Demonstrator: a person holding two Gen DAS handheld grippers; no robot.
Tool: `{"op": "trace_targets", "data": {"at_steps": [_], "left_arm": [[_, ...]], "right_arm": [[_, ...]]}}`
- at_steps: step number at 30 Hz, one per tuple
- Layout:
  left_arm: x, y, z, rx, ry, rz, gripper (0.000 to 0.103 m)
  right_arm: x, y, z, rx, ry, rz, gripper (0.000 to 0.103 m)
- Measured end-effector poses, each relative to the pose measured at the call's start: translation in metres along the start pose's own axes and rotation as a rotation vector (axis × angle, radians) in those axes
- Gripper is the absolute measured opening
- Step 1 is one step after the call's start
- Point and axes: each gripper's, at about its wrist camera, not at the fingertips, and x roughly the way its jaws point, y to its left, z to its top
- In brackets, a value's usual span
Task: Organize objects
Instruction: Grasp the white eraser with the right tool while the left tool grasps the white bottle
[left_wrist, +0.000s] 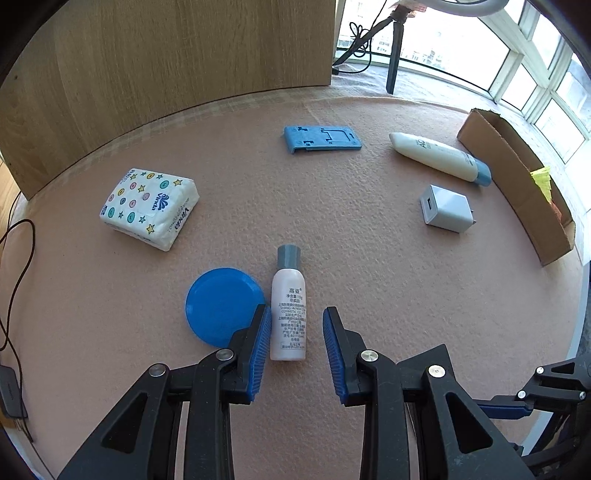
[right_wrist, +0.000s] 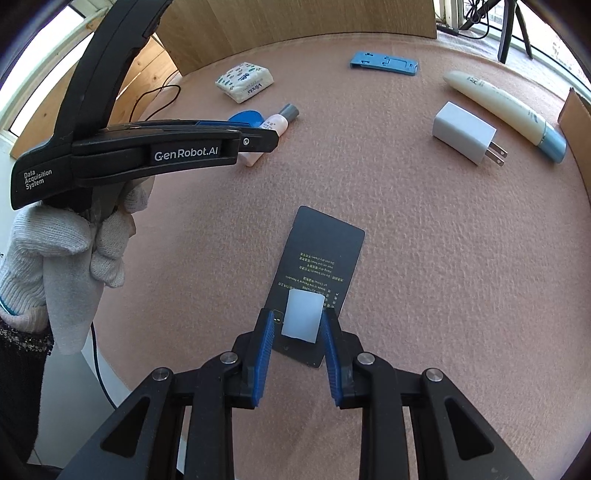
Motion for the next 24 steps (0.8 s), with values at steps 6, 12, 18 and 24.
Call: {"op": "trace_targets", "data": {"at_steps": [6, 12, 18, 24], "left_arm": [[0.011, -0.006, 0.004, 0.000, 0.030, -0.015, 0.031], [0.020, -0.008, 0.007, -0.015, 0.033, -0.001, 0.031], [0.021, 0.002, 0.005, -0.057, 0.024, -0.033, 0.022], [0.015, 0.005, -0.001, -0.091, 0.011, -0.041, 0.022]], "right_arm": [[0.006, 0.001, 0.002, -0.004, 0.008, -0.011, 0.024], [0.011, 0.003, 0.004, -0.017, 0.012, -0.032, 0.024], [0.009, 0.001, 0.004, -0.014, 0.000, -0.034, 0.016], [-0.006, -0.007, 0.002, -0.002, -0.028, -0.028, 0.014]]}}
